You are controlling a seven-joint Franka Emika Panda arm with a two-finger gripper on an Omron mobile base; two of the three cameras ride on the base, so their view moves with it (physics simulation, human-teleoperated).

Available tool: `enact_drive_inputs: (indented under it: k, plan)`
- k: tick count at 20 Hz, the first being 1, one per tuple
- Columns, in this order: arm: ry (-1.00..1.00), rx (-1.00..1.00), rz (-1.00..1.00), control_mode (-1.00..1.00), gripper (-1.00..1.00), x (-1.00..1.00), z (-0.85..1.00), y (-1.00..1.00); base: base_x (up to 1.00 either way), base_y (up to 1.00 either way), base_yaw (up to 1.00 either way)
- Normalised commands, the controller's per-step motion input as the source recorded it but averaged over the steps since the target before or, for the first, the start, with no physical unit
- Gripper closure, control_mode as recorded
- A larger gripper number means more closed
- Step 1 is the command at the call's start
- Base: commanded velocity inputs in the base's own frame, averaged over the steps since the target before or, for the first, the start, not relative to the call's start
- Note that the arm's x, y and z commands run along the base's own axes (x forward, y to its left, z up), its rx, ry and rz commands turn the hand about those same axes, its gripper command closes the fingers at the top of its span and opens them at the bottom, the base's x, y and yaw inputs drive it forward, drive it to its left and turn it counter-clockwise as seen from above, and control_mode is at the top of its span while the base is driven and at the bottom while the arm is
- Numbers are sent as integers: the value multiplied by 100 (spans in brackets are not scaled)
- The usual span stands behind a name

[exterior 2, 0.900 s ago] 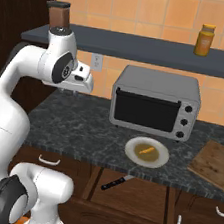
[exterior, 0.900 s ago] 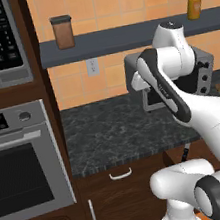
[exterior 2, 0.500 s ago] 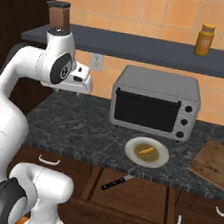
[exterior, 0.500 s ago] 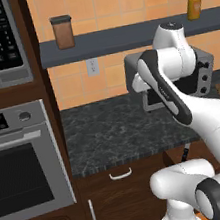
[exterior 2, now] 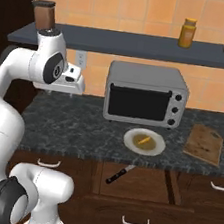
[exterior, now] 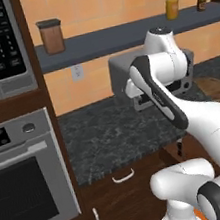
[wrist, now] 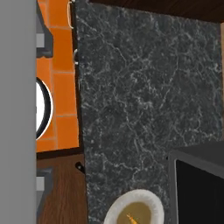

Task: Pick up the knife from the drawer and place it on the cutting board. Then place the meat from the plate to the cutting board.

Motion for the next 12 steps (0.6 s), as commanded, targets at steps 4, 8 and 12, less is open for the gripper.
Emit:
enact_drive_inputs:
  k: [4, 8, 12]
  plan:
    - [0, 0, 0, 100, -100, 0, 0, 0, -13, 61, -82]
    - [0, 0, 0, 100, -100, 0, 0, 0, -10, 63, -83]
    - [0, 0, 0, 100, -100, 0, 0, 0, -6, 16, -86]
